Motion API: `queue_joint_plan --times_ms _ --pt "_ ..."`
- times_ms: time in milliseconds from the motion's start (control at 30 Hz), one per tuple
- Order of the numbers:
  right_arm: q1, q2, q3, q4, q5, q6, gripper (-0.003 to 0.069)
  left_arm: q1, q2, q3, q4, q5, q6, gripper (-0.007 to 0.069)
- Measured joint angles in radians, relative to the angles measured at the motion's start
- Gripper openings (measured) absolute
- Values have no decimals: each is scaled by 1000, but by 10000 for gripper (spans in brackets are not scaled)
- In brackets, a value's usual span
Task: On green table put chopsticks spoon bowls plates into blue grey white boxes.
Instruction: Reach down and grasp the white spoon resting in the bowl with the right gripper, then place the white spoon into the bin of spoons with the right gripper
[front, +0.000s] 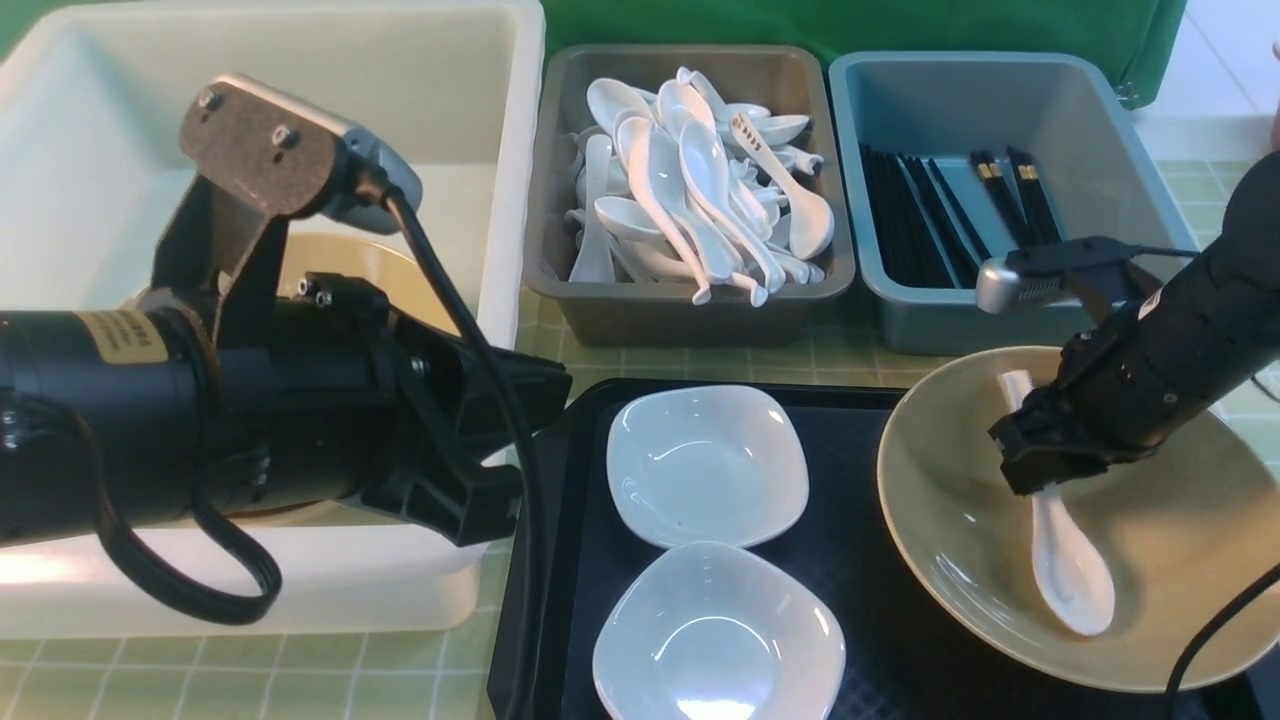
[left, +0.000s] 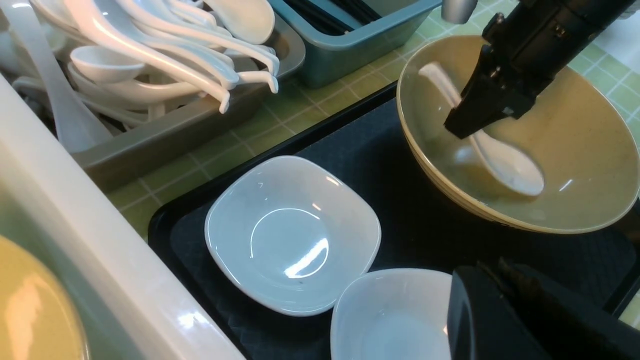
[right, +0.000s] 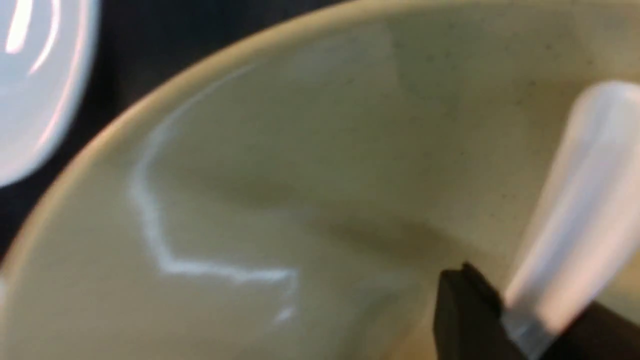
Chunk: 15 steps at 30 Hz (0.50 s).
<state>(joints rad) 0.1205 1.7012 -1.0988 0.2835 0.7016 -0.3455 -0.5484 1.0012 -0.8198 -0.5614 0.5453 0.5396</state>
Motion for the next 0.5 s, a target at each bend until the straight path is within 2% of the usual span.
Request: queue_joint_plan --times_ms 100,133,233,400,500 --pt "0 -41 -85 -1 90 -20 130 0 0 0 0 0 0 -1" --pt "0 -64 -172 7 157 -24 130 0 0 0 0 0 0 -1" --pt "0 -75 -354 68 208 -28 130 0 0 0 0 0 10 -1" --pt "53 24 -681 243 123 -105 130 0 0 0 0 -4 33 -1" --pt "95 121 -795 268 42 -134 130 0 0 0 0 -4 36 -1"
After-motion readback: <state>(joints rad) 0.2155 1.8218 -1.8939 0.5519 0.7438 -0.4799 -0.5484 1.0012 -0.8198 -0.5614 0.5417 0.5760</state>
